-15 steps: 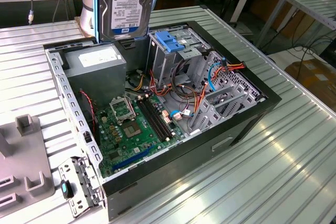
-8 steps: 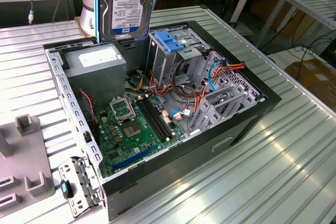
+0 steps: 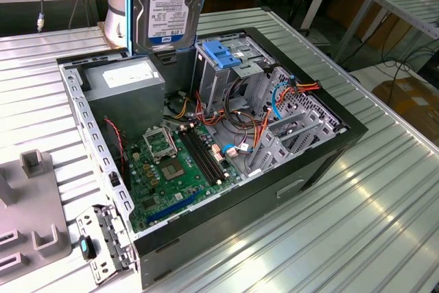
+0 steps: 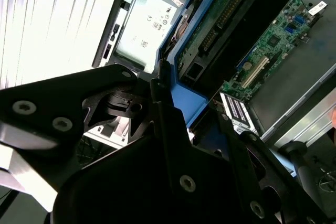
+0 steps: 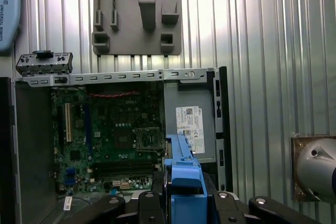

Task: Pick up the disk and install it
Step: 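Insert the disk into the insertion slot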

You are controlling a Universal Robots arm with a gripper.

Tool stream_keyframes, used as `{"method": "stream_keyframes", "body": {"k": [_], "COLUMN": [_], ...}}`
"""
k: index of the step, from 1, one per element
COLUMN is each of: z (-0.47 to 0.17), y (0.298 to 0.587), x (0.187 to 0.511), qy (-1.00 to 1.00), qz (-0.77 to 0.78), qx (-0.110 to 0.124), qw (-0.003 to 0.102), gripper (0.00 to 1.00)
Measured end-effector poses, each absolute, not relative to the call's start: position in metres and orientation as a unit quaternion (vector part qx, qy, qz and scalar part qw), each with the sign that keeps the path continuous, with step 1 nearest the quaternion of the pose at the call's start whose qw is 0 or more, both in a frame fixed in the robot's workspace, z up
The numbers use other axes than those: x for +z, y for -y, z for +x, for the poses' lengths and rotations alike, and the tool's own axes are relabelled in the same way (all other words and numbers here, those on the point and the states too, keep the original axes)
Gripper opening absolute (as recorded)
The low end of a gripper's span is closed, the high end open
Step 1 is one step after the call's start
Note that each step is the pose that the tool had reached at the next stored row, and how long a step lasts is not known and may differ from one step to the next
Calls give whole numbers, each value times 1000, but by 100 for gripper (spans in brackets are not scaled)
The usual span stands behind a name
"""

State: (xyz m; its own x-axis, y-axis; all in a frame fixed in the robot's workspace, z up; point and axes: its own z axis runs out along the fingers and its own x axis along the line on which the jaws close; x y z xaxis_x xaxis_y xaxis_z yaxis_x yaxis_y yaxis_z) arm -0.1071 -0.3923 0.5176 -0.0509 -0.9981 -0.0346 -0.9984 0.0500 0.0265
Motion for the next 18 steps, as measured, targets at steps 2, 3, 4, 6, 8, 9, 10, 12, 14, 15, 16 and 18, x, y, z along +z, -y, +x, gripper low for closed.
{"method": "stream_keyframes", "body": {"k": [2,3,4,6,8,9,10,12,14,15,16,18], "z": [-107,-106,-106,-106,-105,-105,-104,-102,-100,-99,-97,-94], "y": [392,392,392,392,392,392,392,392,392,392,392,392], "x": [518,518,518,518,518,518,518,518,518,518,518,518], "qy": [-725,-725,-725,-725,-725,-725,-725,-725,-725,-725,-725,-725], "qz": [-689,-689,-689,-689,-689,-689,-689,-689,-689,-689,-689,-689], "qx": [21,22,21,21,21,21,21,21,21,21,21,21], "qw": [3,3,3,3,3,3,3,3,3,3,3,3], "gripper": [37,37,37,37,37,37,37,37,37,37,37,37]}}
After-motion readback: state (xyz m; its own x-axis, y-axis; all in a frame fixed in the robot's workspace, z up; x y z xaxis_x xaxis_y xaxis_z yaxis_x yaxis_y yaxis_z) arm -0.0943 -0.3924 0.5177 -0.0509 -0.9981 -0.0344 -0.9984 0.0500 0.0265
